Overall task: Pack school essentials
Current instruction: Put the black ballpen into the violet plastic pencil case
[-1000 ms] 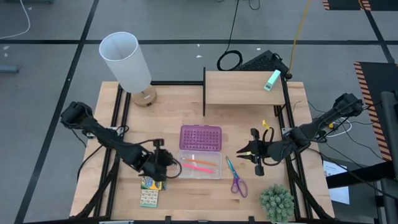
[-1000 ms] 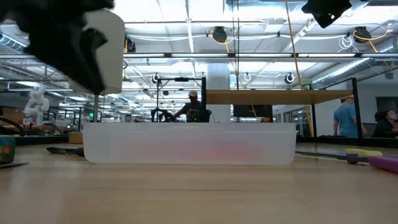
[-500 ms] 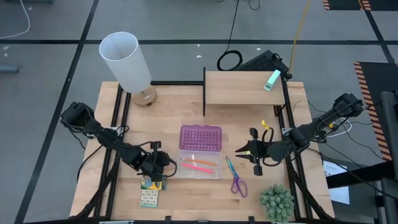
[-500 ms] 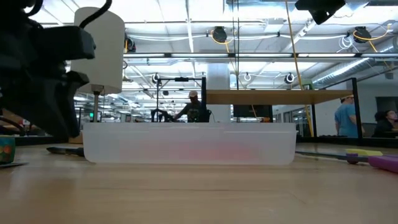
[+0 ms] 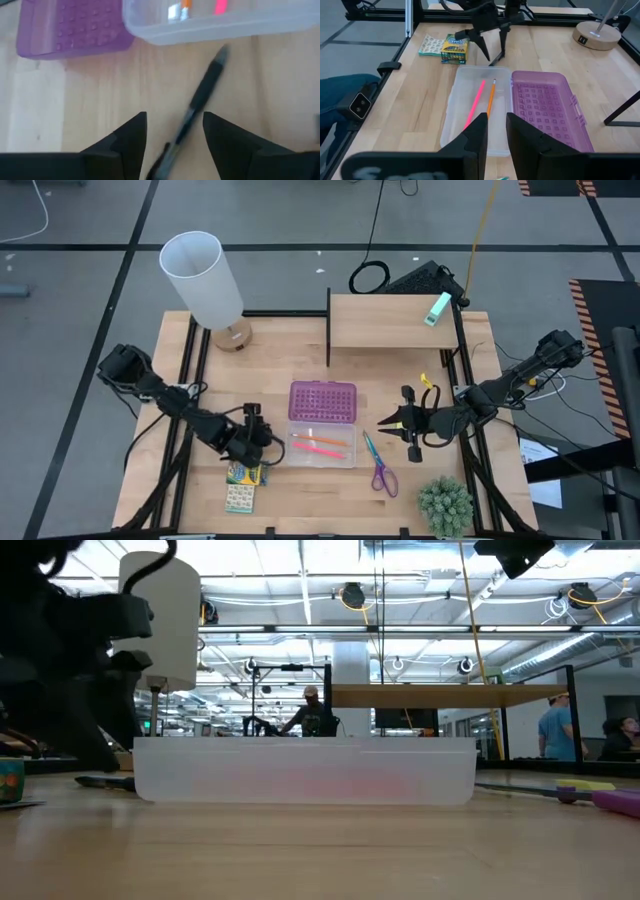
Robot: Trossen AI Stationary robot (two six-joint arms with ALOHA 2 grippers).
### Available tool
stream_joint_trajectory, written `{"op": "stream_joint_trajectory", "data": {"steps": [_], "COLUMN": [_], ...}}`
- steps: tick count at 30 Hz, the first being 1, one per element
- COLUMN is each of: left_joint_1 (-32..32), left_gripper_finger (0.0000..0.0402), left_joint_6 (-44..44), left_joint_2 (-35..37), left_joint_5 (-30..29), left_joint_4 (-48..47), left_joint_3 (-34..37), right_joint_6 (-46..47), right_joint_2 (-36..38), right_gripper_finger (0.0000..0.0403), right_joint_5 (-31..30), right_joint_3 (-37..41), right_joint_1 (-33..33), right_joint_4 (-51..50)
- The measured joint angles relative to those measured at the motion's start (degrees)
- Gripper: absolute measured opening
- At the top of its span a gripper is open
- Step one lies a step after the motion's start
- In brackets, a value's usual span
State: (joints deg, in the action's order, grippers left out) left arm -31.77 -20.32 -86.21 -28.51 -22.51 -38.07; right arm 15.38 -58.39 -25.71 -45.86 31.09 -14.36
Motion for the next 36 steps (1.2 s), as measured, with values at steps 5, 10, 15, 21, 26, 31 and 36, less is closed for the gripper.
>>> {"op": "stream_joint_trajectory", "data": {"steps": [5,10,15,21,26,31,36], "left_joint_1": [3.4,4.0,4.8,5.5,5.5,5.3,5.3], "left_gripper_finger": [0.0185,0.016,0.0136,0.0113,0.0088,0.0053,0.0033], "left_joint_6": [1.1,3.0,3.8,3.7,3.7,4.6,5.2], "left_joint_2": [0.0,0.0,0.0,0.2,0.2,0.2,0.2], "left_joint_5": [5.9,8.0,10.4,12.4,13.1,13.6,13.7], "left_joint_4": [0.5,2.0,2.6,6.8,8.5,8.5,8.2], "left_joint_3": [0.8,0.8,0.8,3.8,5.8,5.9,5.9], "right_joint_6": [0.0,0.0,0.0,0.0,0.0,-0.2,-0.2], "right_joint_2": [0.0,0.0,0.0,0.0,0.0,0.0,0.0], "right_gripper_finger": [0.0066,0.0066,0.0066,0.0066,0.0066,0.0066,0.0066], "right_joint_5": [0.0,0.2,0.2,0.2,0.2,0.2,0.2], "right_joint_3": [0.0,0.0,0.0,0.0,0.0,0.0,0.0], "right_joint_1": [0.0,0.0,0.1,0.1,0.1,0.1,0.1], "right_joint_4": [0.0,-0.3,-0.3,-0.3,-0.3,-0.3,-0.3]}}
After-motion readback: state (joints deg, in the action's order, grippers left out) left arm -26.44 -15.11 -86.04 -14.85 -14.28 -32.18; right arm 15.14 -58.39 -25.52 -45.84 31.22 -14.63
